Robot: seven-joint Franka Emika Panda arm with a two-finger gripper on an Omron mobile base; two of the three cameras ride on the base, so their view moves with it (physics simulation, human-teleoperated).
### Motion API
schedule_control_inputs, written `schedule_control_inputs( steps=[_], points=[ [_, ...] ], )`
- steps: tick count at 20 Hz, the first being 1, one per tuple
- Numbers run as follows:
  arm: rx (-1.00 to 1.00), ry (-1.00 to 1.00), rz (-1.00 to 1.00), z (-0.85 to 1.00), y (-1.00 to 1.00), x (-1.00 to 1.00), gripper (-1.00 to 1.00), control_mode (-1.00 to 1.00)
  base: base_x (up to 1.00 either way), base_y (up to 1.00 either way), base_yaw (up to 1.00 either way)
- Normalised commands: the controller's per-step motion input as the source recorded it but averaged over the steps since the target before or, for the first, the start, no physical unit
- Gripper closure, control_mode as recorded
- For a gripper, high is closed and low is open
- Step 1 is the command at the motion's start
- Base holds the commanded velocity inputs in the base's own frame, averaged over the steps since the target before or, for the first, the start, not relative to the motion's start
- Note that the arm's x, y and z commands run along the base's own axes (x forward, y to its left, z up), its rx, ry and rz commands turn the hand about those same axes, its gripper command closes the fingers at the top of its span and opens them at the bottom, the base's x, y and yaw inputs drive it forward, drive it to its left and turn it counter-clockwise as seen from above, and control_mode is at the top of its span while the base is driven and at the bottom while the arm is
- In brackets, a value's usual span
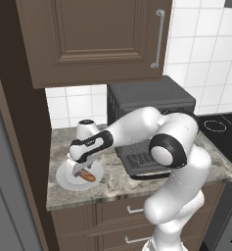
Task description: Pull the toaster oven rack outwards. Pick up the baguette from the plate and place it on the toaster oven rack. Close the toaster oven door fully and set the temperature to the lowest setting.
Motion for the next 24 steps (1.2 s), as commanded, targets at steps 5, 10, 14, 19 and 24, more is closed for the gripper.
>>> schedule_control_inputs(
  steps=[5, 10, 14, 19, 24],
  points=[
    [0.00, 0.00, 0.00, -0.40, 0.16, 0.16, -1.00, -1.00, 0.00, 0.00, 0.00],
    [0.00, 0.00, 0.01, -0.38, 0.03, 0.26, -1.00, -1.00, 0.00, 0.00, 0.00],
    [0.00, 0.00, 0.00, -0.29, 0.01, 0.13, 1.00, -1.00, 0.00, 0.00, 0.00],
    [0.00, 0.00, 0.00, -0.26, 0.00, 0.12, 1.00, -1.00, 0.00, 0.00, 0.00],
    [0.01, 0.00, 0.00, -0.05, -0.12, 0.22, 1.00, -1.00, 0.00, 0.00, 0.00]
  ],
)
